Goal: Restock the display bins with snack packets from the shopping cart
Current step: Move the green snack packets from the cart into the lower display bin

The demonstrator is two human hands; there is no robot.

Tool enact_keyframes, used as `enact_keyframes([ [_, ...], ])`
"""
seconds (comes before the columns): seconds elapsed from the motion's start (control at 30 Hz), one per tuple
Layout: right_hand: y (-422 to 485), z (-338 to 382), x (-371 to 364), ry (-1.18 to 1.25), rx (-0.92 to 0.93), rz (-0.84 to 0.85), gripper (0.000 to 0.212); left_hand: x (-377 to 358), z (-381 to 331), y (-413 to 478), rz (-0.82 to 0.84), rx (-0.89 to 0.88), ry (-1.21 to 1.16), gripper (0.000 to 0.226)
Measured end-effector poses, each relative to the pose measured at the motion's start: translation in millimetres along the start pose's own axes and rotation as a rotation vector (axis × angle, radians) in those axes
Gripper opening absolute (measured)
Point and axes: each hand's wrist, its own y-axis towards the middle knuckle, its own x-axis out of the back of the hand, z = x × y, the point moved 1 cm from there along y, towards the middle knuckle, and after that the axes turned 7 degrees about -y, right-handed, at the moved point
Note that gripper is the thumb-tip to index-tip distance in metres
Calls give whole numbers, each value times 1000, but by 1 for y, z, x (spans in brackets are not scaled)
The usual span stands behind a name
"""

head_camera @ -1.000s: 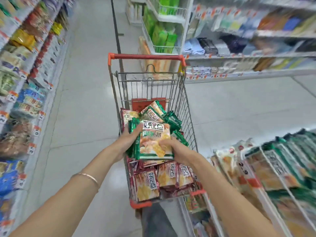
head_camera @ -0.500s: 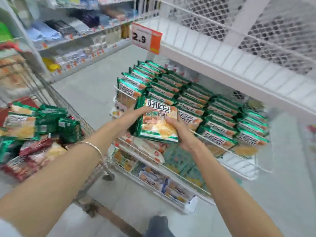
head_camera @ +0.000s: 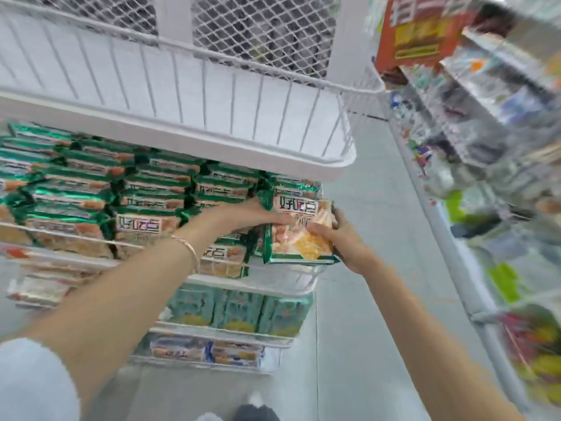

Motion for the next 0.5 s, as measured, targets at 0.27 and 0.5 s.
enact_keyframes([
  [0.27, 2, -37, 3, -273, 286, -97, 113, -8, 18, 20, -159, -270, 220, 114],
  [0.5, -13, -47, -9, -397, 403, -190, 87, -9, 11, 14, -258, -356, 597, 123],
])
